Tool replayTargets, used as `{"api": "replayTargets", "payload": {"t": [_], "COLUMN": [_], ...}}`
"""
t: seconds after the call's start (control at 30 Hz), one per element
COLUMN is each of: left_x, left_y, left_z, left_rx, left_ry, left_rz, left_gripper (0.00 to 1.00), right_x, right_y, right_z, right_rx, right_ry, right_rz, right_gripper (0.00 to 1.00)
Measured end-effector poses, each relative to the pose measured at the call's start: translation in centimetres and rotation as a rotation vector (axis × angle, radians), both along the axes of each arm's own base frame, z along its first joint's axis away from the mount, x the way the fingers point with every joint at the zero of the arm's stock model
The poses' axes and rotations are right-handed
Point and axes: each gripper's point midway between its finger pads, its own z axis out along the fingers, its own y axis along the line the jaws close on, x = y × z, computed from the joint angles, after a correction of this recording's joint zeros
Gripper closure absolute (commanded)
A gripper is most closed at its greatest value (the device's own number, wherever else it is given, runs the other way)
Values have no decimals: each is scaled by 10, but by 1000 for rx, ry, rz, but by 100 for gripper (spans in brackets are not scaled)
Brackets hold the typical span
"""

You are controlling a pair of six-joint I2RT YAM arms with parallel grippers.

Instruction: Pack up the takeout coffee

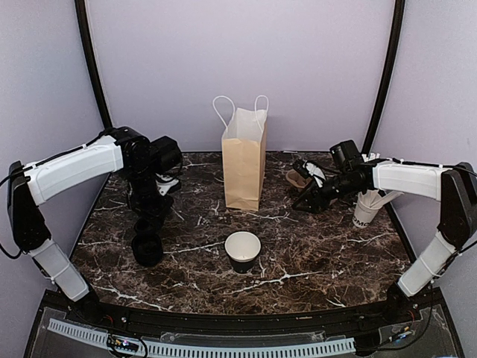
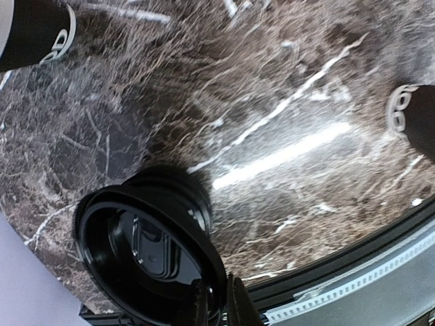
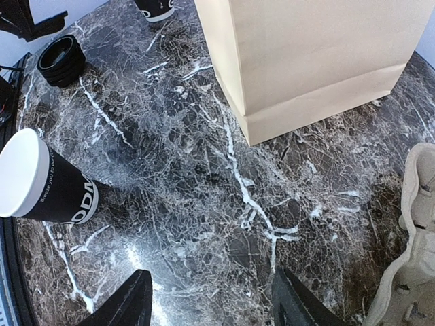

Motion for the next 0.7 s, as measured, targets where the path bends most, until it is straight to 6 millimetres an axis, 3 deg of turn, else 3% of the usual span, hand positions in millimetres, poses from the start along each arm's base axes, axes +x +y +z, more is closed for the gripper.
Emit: {"api": "replayTargets", "payload": {"t": [0.17,0.3,0.43,0.53,0.7], "left_x": [10,23,39,47,51], "left_y": [-24,-49,-85,-118,-153], "left_z": [24,50,89,127,190], "left_rx": [-136,-270,-469,-679,-1011], "left_ry": [-51,-114,-200,-267,-405], "left_rz": [-4,-17,-52,-104,-173], "left_gripper": [91,92,93,93,92], "right_x": [-4,-11,-8,-8,-23], "right_y": [1,9,28,48,77], "right_z": [2,22,71,121,193], "right_rx": [12,51,132,212,367], "right_ry": [13,31,2,-35,-21], "right_rz": [11,35,66,98,157], "right_gripper": [37,34,31,27,21]}}
